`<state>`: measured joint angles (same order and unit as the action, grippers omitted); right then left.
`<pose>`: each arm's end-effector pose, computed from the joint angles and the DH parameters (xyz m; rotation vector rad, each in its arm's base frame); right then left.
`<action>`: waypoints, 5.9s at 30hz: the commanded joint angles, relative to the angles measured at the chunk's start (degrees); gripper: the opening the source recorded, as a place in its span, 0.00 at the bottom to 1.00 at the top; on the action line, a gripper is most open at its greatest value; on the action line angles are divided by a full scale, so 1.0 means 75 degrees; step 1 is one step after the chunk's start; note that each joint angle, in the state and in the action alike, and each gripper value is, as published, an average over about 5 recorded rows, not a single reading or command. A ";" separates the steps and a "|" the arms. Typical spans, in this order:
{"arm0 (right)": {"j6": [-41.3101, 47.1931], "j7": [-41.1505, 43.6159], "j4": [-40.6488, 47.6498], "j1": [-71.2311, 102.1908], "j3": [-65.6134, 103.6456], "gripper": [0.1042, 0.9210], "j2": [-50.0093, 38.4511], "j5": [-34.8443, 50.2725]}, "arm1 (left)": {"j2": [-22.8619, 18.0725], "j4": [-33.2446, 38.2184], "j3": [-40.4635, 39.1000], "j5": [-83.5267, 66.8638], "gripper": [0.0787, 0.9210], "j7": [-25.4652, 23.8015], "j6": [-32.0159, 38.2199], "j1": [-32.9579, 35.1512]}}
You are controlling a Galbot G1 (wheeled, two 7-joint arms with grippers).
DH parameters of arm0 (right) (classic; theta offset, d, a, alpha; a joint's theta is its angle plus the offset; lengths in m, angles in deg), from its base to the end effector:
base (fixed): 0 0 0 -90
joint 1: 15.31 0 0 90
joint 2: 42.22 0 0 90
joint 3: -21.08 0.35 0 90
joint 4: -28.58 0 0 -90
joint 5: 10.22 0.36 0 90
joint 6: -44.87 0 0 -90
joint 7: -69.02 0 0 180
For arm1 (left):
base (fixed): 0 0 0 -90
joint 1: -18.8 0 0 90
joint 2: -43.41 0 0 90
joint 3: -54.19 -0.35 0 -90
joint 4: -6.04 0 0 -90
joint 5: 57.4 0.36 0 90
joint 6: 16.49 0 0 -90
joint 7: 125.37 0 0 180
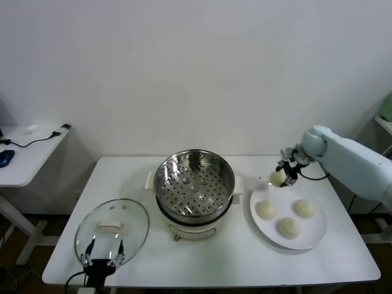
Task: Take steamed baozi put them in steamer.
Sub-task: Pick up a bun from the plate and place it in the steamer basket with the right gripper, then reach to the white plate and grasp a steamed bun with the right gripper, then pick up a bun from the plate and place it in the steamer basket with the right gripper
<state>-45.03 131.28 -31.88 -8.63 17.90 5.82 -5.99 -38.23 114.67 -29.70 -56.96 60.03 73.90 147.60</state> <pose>0.5952 -0.1201 -0.0872 1.3678 -1.3865 1.6009 0.1220 0.0701 -0.3896 0.1623 -2.7953 -0.2880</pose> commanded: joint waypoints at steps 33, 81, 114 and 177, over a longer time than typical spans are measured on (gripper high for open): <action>-0.5389 -0.0829 0.1017 -0.0276 -0.1144 0.64 0.3997 -0.2698 | -0.0151 0.0336 0.0115 0.0065 0.88 -0.0023 -0.0154 -0.0123; -0.1094 0.0153 -0.1612 -0.3658 -0.3717 0.88 -0.0955 0.3253 | -0.0132 0.0509 0.0079 0.0127 0.88 0.0006 -0.0132 -0.0088; 0.2143 -0.1978 -0.1297 0.1734 -0.1287 0.88 -0.1236 0.2230 | -0.0567 0.0422 0.0159 0.0332 0.88 0.0049 -0.0183 -0.0096; 0.2815 -0.1948 -0.3372 -0.4487 -0.3763 0.64 0.2416 0.7698 | -0.0336 0.0848 -0.0021 0.0258 0.88 -0.0012 -0.0308 -0.0033</action>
<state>-29.04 122.58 -52.44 -38.53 -8.02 10.62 40.13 -41.02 120.70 -29.82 -54.95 59.98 71.76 147.34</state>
